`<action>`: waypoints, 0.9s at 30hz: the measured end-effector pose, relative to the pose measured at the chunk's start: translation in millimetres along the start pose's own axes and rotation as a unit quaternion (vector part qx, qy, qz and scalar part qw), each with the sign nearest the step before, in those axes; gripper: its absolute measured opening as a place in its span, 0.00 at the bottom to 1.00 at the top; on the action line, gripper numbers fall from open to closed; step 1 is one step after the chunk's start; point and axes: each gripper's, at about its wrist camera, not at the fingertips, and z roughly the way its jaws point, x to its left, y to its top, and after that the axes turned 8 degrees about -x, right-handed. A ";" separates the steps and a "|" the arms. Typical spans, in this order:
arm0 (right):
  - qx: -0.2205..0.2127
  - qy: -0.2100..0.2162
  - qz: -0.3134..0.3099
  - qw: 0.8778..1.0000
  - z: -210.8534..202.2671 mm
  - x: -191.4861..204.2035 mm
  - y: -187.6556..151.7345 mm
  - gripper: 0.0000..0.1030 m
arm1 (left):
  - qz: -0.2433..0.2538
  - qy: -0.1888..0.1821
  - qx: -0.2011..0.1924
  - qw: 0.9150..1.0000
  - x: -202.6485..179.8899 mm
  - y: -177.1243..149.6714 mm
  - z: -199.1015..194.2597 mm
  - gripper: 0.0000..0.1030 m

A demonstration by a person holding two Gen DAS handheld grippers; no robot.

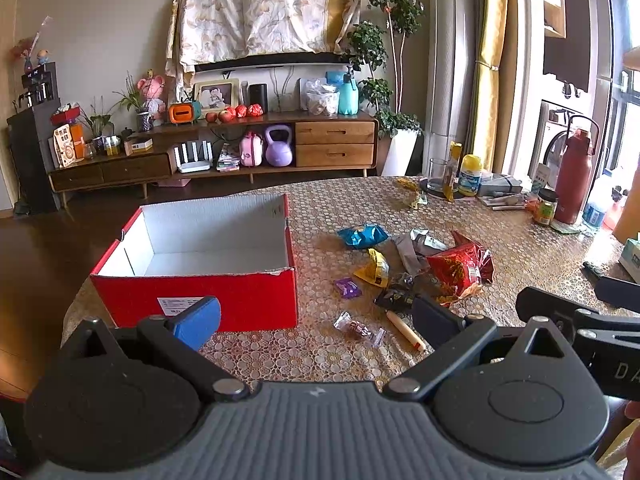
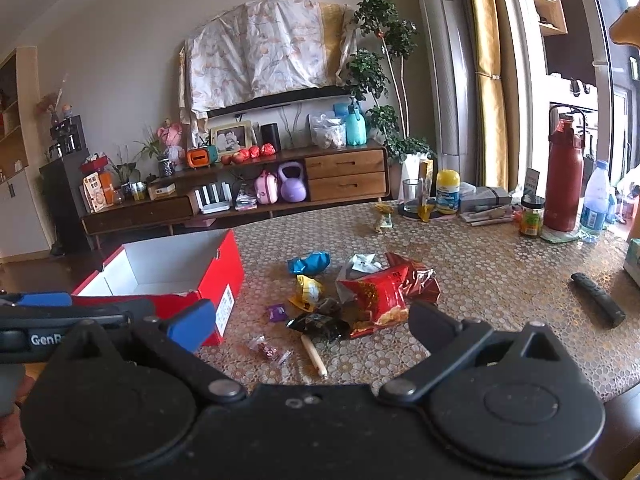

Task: Organize snacks

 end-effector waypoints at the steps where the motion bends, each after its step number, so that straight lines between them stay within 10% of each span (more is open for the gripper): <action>1: 0.001 0.002 0.000 1.000 0.4 -0.4 0.0 1.00 | -0.001 0.000 0.000 1.000 0.9 0.1 -0.1 1.00; 27: 0.028 0.005 0.006 1.000 39.7 -28.5 -5.8 1.00 | -0.006 -0.038 0.026 0.999 7.1 -4.5 54.9 1.00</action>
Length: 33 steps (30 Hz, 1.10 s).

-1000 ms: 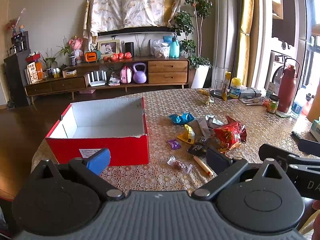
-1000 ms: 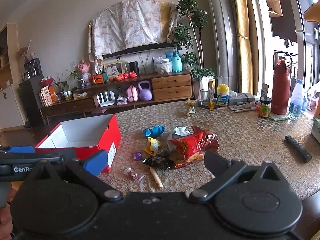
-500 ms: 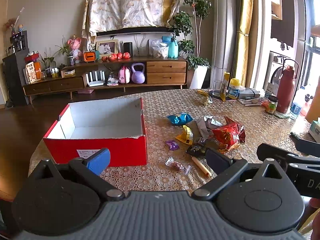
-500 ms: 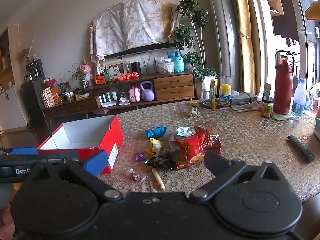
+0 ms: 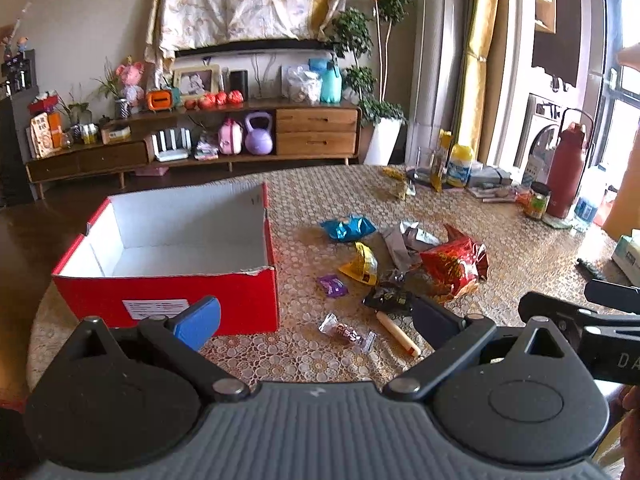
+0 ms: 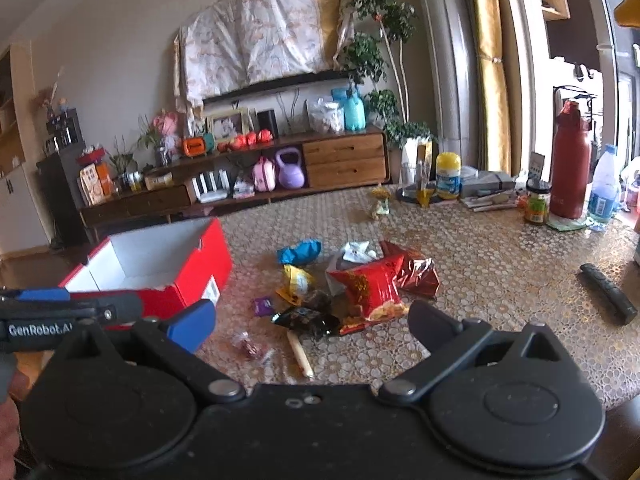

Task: Organize snacks
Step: 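Grasp the wrapped candy with the left tool while the right tool grasps the cream stick snack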

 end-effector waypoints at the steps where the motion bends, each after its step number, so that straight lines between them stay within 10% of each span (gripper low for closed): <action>1: 0.008 0.001 -0.003 1.000 6.2 -2.3 -1.8 1.00 | 0.000 0.000 0.009 1.000 0.8 -1.4 8.3 1.00; 18: 0.116 0.054 -0.083 0.988 102.9 0.0 -41.6 0.71 | -0.074 0.013 0.137 0.988 -4.6 -28.9 122.6 0.99; 33: 0.161 0.069 -0.084 0.981 160.7 5.5 -64.2 0.32 | -0.133 0.025 0.187 0.973 -12.6 -39.5 181.2 0.58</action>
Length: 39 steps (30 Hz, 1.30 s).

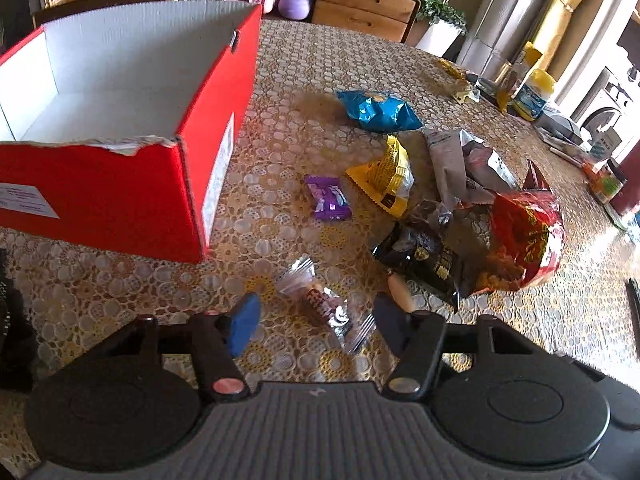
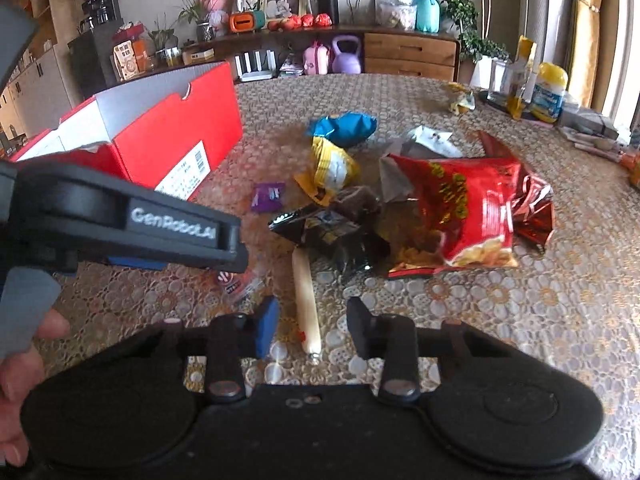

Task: Organize snacks
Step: 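Grasp the wrapped candy with the left tool while the right tool grasps the cream stick snack, then carry both snacks over the red box and open both tools to drop them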

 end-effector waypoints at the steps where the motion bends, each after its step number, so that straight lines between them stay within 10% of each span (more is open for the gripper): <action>1: 0.001 0.001 0.000 1.000 3.5 0.3 0.4 0.31 | -0.003 0.003 0.003 1.000 -0.8 0.7 2.7 0.58; 11: 0.006 -0.005 -0.007 1.000 18.4 4.8 -0.2 0.30 | -0.005 0.028 0.005 1.000 -4.4 1.8 16.5 0.37; 18: 0.002 -0.020 -0.029 0.999 20.0 12.1 -1.7 0.10 | 0.017 0.024 -0.001 1.000 -8.2 -0.5 16.3 0.22; 39: -0.033 0.011 0.007 0.999 -31.5 27.1 22.7 0.08 | 0.045 -0.022 -0.030 0.998 16.3 3.1 -50.2 0.19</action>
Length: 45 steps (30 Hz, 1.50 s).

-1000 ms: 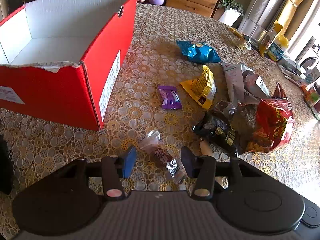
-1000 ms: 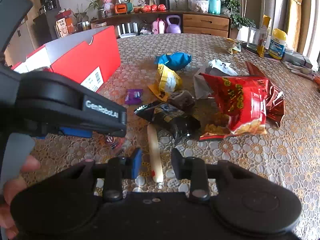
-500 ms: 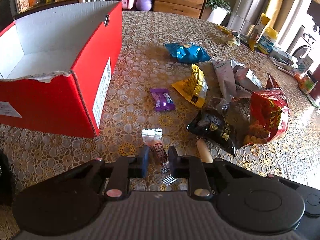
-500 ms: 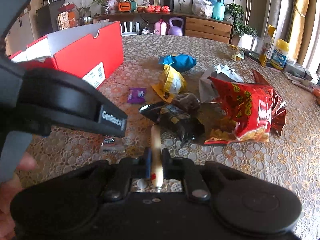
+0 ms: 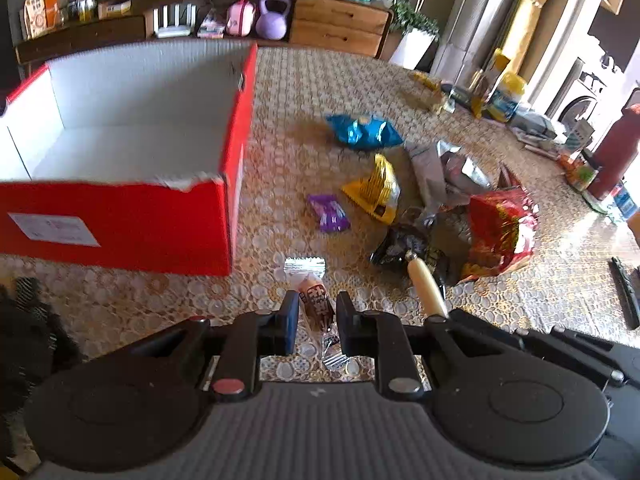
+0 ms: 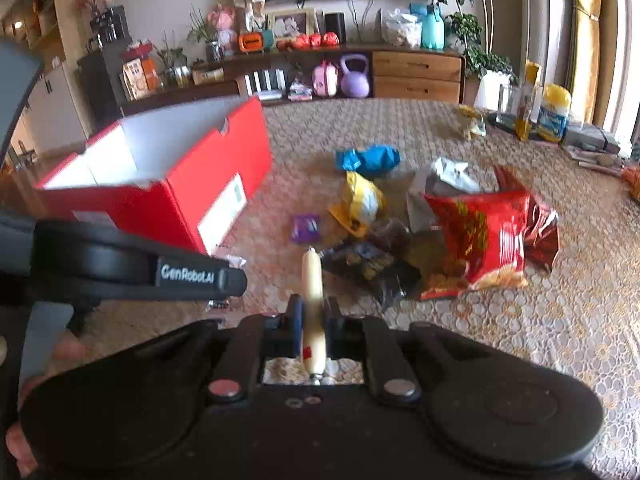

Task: Organize snacks
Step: 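Carry both snacks over the red box and open both tools to drop them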

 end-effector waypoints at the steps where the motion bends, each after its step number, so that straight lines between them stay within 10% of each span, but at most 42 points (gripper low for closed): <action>1: -0.004 0.000 0.000 1.000 -3.6 2.1 3.2 0.08 | -0.002 -0.002 -0.001 1.000 2.1 2.1 -6.0 0.19; 25: -0.068 0.061 -0.021 0.996 -24.9 75.0 102.3 0.08 | 0.021 0.006 -0.075 0.997 62.3 84.6 -89.1 0.19; 45: -0.031 0.067 -0.050 0.996 71.6 147.8 132.1 0.09 | 0.021 0.096 -0.048 0.994 166.0 131.8 -36.8 0.19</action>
